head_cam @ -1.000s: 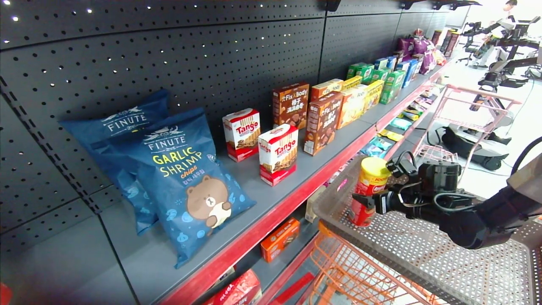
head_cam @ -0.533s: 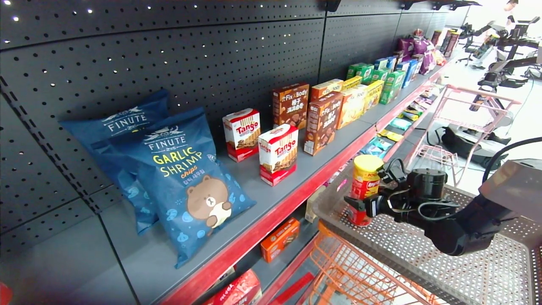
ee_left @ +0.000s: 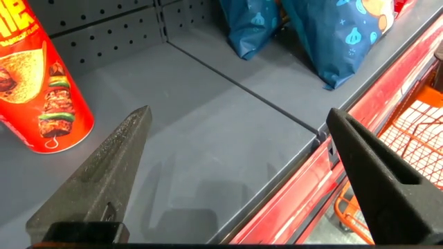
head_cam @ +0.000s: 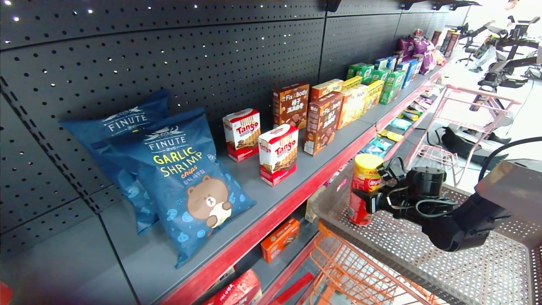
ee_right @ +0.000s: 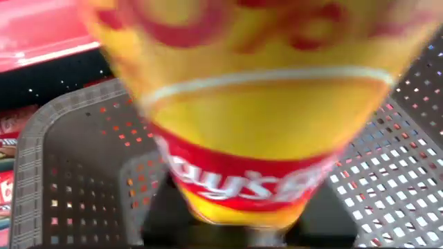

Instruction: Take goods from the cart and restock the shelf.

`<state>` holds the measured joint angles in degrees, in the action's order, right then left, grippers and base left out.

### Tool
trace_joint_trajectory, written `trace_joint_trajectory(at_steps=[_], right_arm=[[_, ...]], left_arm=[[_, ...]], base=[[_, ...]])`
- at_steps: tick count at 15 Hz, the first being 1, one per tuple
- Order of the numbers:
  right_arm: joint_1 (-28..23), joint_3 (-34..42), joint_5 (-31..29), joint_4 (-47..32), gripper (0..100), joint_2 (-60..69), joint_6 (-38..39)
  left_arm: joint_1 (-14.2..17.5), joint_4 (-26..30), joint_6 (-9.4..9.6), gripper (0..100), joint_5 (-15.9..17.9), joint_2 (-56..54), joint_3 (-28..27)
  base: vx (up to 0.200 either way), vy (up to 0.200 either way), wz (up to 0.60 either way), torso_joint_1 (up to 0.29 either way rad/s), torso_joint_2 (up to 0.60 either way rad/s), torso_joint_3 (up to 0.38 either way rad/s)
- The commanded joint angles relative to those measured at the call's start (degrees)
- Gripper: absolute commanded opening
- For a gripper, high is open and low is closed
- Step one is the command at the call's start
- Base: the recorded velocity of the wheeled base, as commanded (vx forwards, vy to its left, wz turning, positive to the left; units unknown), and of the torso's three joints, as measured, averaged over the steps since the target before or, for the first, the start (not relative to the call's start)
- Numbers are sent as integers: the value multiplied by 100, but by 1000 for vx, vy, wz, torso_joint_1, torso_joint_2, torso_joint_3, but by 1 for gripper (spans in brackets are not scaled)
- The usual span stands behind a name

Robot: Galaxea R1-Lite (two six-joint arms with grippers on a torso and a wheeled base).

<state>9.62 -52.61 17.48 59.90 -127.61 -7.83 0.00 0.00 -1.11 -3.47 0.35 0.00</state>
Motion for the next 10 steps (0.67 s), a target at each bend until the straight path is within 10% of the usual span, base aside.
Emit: trace_joint_trajectory(at_steps=[1, 5, 10], right_arm=[[-65, 58, -17, -49, 0, 263, -61], [31, 225, -61, -181, 0, 1423, 238], [594, 981, -1142, -2158, 0, 4069, 677]], left_arm=[[-9, 0, -3, 100, -4, 0, 0], [0, 0, -3, 100, -4, 0, 0], [0, 0, -3, 100, -4, 9, 0]], base=[[0, 0, 0, 0, 0, 0], [0, 0, 0, 0, 0, 0], [0, 0, 0, 0, 0, 0]])
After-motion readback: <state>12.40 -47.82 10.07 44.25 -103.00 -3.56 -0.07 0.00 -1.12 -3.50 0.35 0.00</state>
